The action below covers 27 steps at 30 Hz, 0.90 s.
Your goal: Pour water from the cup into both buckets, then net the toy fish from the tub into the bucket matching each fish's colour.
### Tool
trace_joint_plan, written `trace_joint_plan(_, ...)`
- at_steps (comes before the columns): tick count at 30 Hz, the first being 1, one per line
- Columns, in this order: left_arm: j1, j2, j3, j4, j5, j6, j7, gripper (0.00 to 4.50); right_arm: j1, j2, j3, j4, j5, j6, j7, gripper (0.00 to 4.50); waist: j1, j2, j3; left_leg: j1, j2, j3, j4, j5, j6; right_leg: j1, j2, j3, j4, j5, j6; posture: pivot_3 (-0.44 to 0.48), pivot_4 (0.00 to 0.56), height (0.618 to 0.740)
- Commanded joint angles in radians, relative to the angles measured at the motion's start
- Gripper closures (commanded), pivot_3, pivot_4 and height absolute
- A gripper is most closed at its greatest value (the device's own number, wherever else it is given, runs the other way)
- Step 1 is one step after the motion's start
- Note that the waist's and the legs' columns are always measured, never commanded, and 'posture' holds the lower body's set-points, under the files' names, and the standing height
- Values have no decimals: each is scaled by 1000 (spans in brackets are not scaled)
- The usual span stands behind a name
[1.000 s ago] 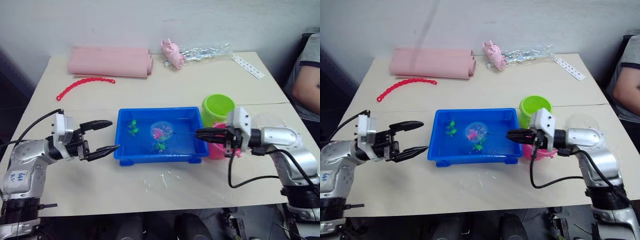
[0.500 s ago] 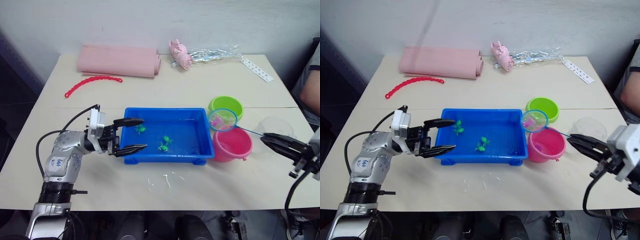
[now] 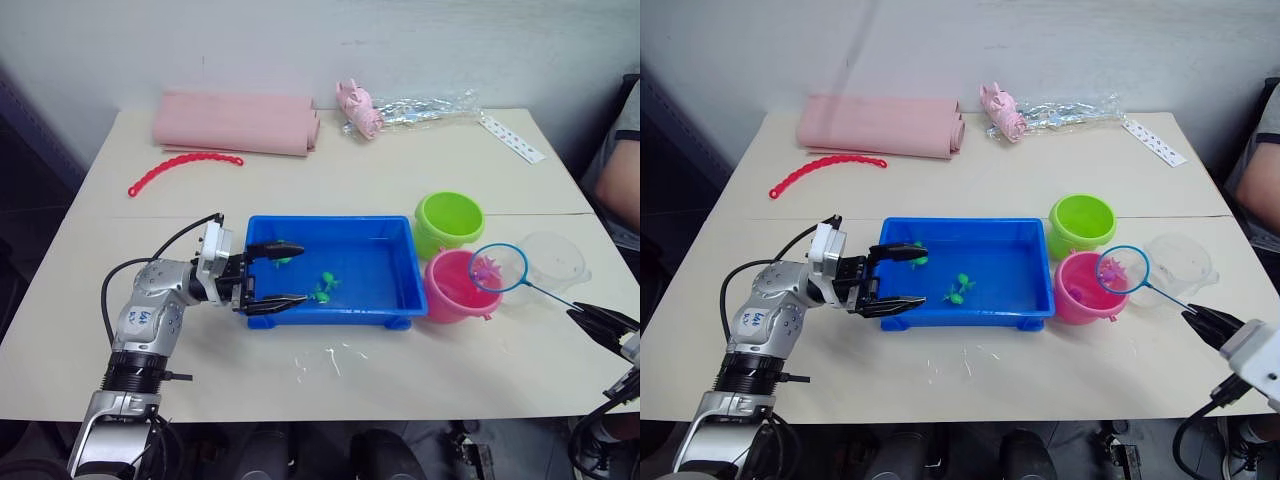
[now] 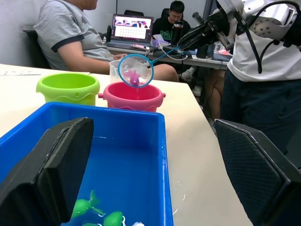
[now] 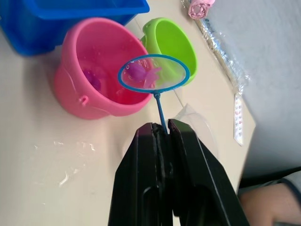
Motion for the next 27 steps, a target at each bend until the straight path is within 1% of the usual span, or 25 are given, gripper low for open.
trace_joint_plan(1, -16, -9, 4, -24, -1, -14, 6, 33, 9, -10, -12, 27, -113, -209, -65, 4500, 1, 0, 0, 0, 0, 0, 0, 0, 0, 0, 0, 0, 0, 0, 0, 0, 150, 740)
trace_joint_plan(3, -11, -16, 2, -34, -1, -12, 15, 33, -1, -9, -8, 44, -216, -343, -126, 4500, 1, 0, 0, 0, 0, 0, 0, 0, 0, 0, 0, 0, 0, 0, 0, 0, 150, 740)
trace_joint_plan(4, -10, -20, 2, -38, -2, -11, 20, 33, -9, -8, -19, 49, -300, -398, -175, 4500, 1, 0, 0, 0, 0, 0, 0, 0, 0, 0, 0, 0, 0, 0, 0, 0, 150, 740)
trace_joint_plan(6, -10, -26, 2, -42, -1, -9, 29, 33, -21, -2, -31, 59, -419, -457, -250, 4500, 1, 0, 0, 0, 0, 0, 0, 0, 0, 0, 0, 0, 0, 0, 0, 0, 150, 740)
trace_joint_plan(9, -12, -36, 3, -48, -6, -3, 39, 33, -26, -13, -16, 77, -495, -547, -314, 4500, 1, 0, 0, 0, 0, 0, 0, 0, 0, 0, 0, 0, 0, 0, 0, 0, 150, 740)
trace_joint_plan(12, -26, -48, 17, -44, -20, 6, 61, 33, -18, -35, 10, 100, -503, -588, -350, 4500, 1, 0, 0, 0, 0, 0, 0, 0, -1, 0, 0, 0, 0, 0, 0, 0, 150, 740)
trace_joint_plan(14, -30, -39, 6, -32, 5, -17, 46, 33, -16, -45, 10, 111, -526, -613, -379, 4500, 1, 0, 0, 0, 0, 0, 0, 0, 0, 0, 0, 0, 0, 0, 0, 0, 150, 740)
trace_joint_plan(20, -26, -43, 5, -21, 12, -39, 43, 33, -21, -40, -3, 87, -619, -660, -474, 4500, 0, 0, 0, 0, 0, 0, 0, 0, 0, 0, 0, 0, 0, 0, 0, 0, 150, 740)
trace_joint_plan(24, -33, -72, 33, -8, -18, -32, 77, 33, -1, -18, 19, 99, -655, -673, -519, 4500, 1, 0, 0, 0, 0, 0, 0, 0, 0, 0, 0, 0, 0, 0, 0, 0, 150, 740)
trace_joint_plan(27, -41, -78, 32, 0, -11, -36, 77, 33, 4, -3, 31, 92, -689, -680, -561, 4500, 0, 0, 0, 0, 0, 0, 0, 0, 0, 0, 0, 0, 0, 0, 0, 0, 150, 740)
